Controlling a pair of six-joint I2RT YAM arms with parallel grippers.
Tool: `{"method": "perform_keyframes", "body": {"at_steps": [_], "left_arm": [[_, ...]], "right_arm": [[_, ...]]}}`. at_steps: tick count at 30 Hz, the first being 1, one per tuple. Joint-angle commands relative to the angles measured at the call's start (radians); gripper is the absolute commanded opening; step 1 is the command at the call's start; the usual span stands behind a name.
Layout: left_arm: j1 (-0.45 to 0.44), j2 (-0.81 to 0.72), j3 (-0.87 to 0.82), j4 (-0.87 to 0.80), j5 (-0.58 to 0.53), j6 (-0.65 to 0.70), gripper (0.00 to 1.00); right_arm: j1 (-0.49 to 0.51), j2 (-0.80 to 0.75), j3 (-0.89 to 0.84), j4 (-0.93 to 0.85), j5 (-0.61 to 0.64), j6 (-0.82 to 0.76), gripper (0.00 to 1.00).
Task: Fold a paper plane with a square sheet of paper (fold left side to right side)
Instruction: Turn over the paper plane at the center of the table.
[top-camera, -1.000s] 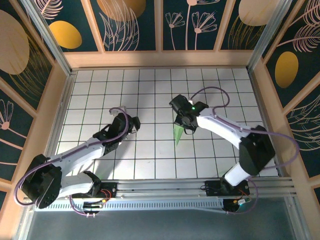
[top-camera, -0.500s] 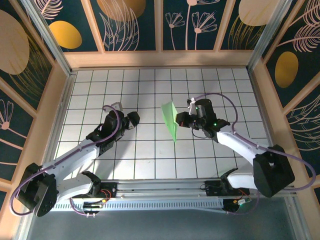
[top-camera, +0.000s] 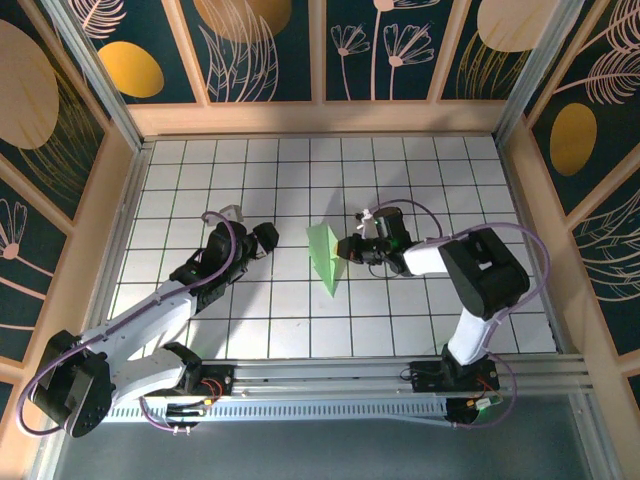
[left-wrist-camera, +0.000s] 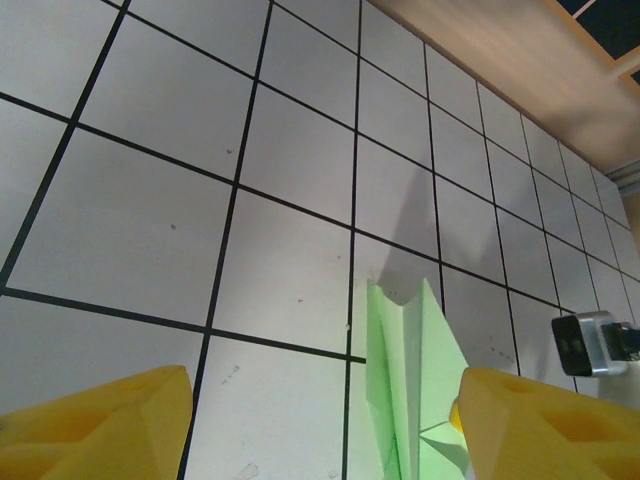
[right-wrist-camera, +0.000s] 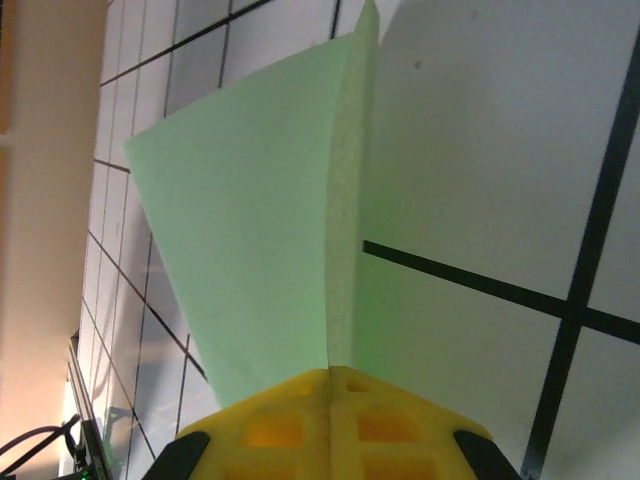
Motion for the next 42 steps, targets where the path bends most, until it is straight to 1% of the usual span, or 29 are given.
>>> {"method": "perform_keyframes", "body": {"at_steps": [1, 2, 5, 8, 11, 16, 19, 22, 27, 32, 35, 40, 42], "left_arm": [[0.006, -0.015, -0.009, -0.021, 0.001, -0.014, 0.71], [0.006, -0.013, -0.008, -0.021, 0.001, -0.013, 0.71], [0.006, -0.002, -0.005, -0.019, 0.001, -0.011, 0.71], [0.006, 0.011, -0.005, -0.011, 0.005, -0.01, 0.72], [0.006, 0.028, -0.005, 0.001, 0.016, -0.012, 0.72], [0.006, 0.054, -0.005, 0.016, 0.036, -0.016, 0.72], [0.006, 0.07, -0.005, 0.026, 0.044, -0.019, 0.73], [0.007, 0.093, -0.005, 0.045, 0.066, -0.028, 0.74], [0.007, 0.143, 0.001, 0.096, 0.137, -0.045, 0.77], [0.013, 0.182, 0.014, 0.126, 0.188, -0.052, 0.78], [0.022, 0.196, 0.013, 0.158, 0.218, -0.055, 0.79], [0.042, 0.219, 0.021, 0.199, 0.263, -0.052, 0.8], [0.055, 0.231, 0.021, 0.231, 0.309, -0.049, 0.79]], "right_arm": [[-0.011, 0.019, 0.015, 0.075, -0.012, 0.029, 0.01], [-0.011, 0.018, 0.01, 0.075, -0.006, 0.03, 0.04], [-0.012, 0.0, 0.003, 0.067, 0.001, 0.024, 0.1], [-0.012, -0.019, 0.005, 0.044, 0.009, 0.012, 0.11], [-0.011, -0.029, 0.013, 0.011, 0.024, -0.002, 0.19], [-0.012, -0.046, 0.017, -0.015, 0.042, -0.011, 0.27], [-0.011, -0.059, 0.024, -0.045, 0.06, -0.021, 0.3], [-0.01, -0.078, 0.029, -0.081, 0.08, -0.035, 0.33], [-0.01, -0.126, 0.034, -0.151, 0.127, -0.064, 0.39], [-0.01, -0.217, 0.051, -0.278, 0.216, -0.118, 0.49], [-0.009, -0.283, 0.075, -0.381, 0.261, -0.155, 0.57], [-0.009, -0.394, 0.105, -0.521, 0.285, -0.154, 0.72], [-0.006, -0.432, 0.124, -0.577, 0.293, -0.141, 0.75]]}}
